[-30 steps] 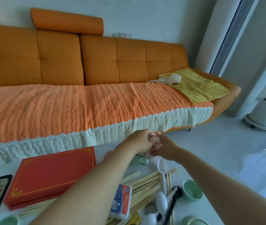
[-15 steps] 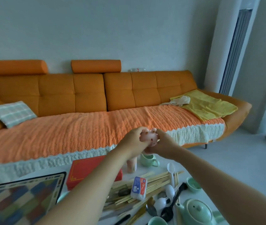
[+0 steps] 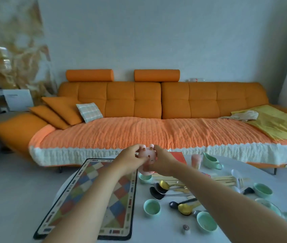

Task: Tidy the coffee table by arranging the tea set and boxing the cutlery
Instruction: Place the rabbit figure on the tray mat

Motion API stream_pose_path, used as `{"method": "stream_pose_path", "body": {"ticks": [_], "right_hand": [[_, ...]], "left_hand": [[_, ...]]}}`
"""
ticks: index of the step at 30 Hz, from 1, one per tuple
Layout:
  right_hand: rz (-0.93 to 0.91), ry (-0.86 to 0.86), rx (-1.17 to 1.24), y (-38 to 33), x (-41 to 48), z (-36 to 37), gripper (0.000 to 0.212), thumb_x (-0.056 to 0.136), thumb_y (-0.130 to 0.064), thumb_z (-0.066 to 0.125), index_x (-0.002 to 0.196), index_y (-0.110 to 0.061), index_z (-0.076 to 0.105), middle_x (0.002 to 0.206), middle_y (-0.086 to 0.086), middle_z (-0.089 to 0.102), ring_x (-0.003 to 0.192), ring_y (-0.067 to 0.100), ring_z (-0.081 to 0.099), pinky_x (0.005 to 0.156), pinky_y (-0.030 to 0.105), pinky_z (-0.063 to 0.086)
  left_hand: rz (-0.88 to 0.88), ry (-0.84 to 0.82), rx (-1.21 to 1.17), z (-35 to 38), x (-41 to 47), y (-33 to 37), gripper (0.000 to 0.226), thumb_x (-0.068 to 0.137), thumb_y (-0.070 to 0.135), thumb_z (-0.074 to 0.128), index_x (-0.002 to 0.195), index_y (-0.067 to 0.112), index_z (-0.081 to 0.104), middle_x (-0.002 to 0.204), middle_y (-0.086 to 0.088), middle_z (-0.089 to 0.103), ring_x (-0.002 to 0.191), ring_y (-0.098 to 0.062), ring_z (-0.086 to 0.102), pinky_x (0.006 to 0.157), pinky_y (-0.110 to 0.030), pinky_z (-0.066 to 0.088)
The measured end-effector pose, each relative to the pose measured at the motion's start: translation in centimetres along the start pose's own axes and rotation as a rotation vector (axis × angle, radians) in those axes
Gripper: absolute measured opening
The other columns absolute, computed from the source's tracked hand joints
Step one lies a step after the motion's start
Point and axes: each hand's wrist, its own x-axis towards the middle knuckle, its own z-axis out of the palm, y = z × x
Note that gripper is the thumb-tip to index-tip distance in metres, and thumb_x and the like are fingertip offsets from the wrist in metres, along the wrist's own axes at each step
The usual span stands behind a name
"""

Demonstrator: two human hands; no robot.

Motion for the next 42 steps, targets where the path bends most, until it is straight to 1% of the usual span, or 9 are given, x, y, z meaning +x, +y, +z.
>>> {"method": "stream_pose_path", "body": {"ticks": [6, 11, 14, 17, 19, 24, 29, 37, 42], "right_hand": [[0.003, -0.087, -0.023, -2.5, 3.9, 8.1, 0.057, 0.069, -0.026, 0.078, 0.113, -0.021, 0.043, 0.092, -0.006, 0.058, 0.076, 0.007, 0.058, 0.056, 0.02, 0.045], [0.027, -0.148, -0.065, -1.9, 7.1, 14.6, 0.065, 0.066, -0.032, 0.081, 0.117, -0.023, 0.041, 0.096, -0.003, 0.061, 0.083, 0.015, 0.062, 0.063, 0.027, 0.051], [0.049, -0.131, 0.015, -1.3, 8.5, 17.3, 0.062, 0.07, -0.035, 0.081, 0.119, -0.024, 0.044, 0.098, -0.003, 0.061, 0.08, 0.011, 0.061, 0.055, 0.02, 0.045], [0.045, -0.063, 0.116, -1.1, 9.4, 19.2, 0.059, 0.071, -0.042, 0.081, 0.116, -0.03, 0.044, 0.094, -0.012, 0.06, 0.081, 0.005, 0.059, 0.054, 0.014, 0.04], [0.029, -0.036, 0.159, -1.0, 10.2, 20.1, 0.062, 0.071, -0.043, 0.082, 0.119, -0.033, 0.043, 0.094, -0.018, 0.057, 0.084, 0.002, 0.059, 0.058, 0.013, 0.043], [0.021, -0.072, 0.152, -2.2, 13.8, 21.7, 0.058, 0.077, -0.043, 0.078, 0.116, -0.036, 0.035, 0.093, -0.017, 0.051, 0.075, -0.004, 0.051, 0.055, 0.014, 0.041], [0.012, -0.069, 0.141, -3.6, 18.1, 23.9, 0.061, 0.077, -0.037, 0.078, 0.124, -0.025, 0.042, 0.093, -0.015, 0.053, 0.08, 0.006, 0.057, 0.062, 0.025, 0.047], [0.037, -0.071, 0.145, -4.5, 20.9, 25.2, 0.057, 0.074, -0.036, 0.08, 0.114, -0.027, 0.04, 0.102, -0.002, 0.059, 0.086, 0.015, 0.06, 0.065, 0.03, 0.049], [0.068, -0.152, 0.226, -4.4, 19.6, 24.1, 0.09, 0.076, -0.029, 0.081, 0.146, -0.016, 0.026, 0.127, 0.0, 0.049, 0.109, 0.02, 0.057, 0.089, 0.036, 0.051]], "left_hand": [[-0.118, 0.058, -0.094, -3.3, -1.0, -7.9, 0.039, 0.076, 0.045, 0.061, 0.115, 0.044, 0.06, 0.107, 0.014, 0.069, 0.099, -0.005, 0.064, 0.092, -0.037, 0.052], [-0.237, 0.144, -0.15, -3.8, -0.8, -14.4, 0.049, 0.094, 0.033, 0.051, 0.142, 0.04, 0.043, 0.143, 0.012, 0.046, 0.128, -0.013, 0.046, 0.101, -0.038, 0.043], [-0.289, 0.188, 0.08, -4.0, -0.7, -18.6, 0.05, 0.097, 0.029, 0.046, 0.145, 0.039, 0.039, 0.147, 0.008, 0.042, 0.132, -0.019, 0.042, 0.097, -0.036, 0.041], [-0.287, 0.199, 0.431, -3.9, -0.5, -22.1, 0.053, 0.093, 0.037, 0.05, 0.145, 0.034, 0.04, 0.151, 0.006, 0.04, 0.14, -0.023, 0.03, 0.112, -0.045, 0.03], [-0.325, 0.124, 0.503, -3.9, -0.1, -23.6, 0.06, 0.092, 0.044, 0.052, 0.148, 0.03, 0.036, 0.155, 0.002, 0.034, 0.144, -0.026, 0.021, 0.116, -0.045, 0.022], [-0.318, 0.096, 0.511, -5.0, 0.5, -25.8, 0.067, 0.086, 0.058, 0.058, 0.146, 0.033, 0.041, 0.153, 0.005, 0.034, 0.143, -0.021, 0.021, 0.115, -0.041, 0.025], [-0.295, 0.101, 0.417, -6.0, 0.5, -26.8, 0.061, 0.083, 0.05, 0.067, 0.14, 0.034, 0.049, 0.148, 0.011, 0.038, 0.139, -0.018, 0.026, 0.112, -0.039, 0.026], [-0.322, 0.075, 0.399, -6.2, 1.2, -27.3, 0.064, 0.082, 0.051, 0.068, 0.14, 0.034, 0.048, 0.149, 0.009, 0.037, 0.139, -0.018, 0.025, 0.113, -0.041, 0.026], [-0.315, 0.184, 0.303, -5.8, 1.3, -25.6, 0.049, 0.089, 0.044, 0.061, 0.135, 0.031, 0.052, 0.139, 0.004, 0.047, 0.132, -0.022, 0.037, 0.104, -0.042, 0.04]]}}
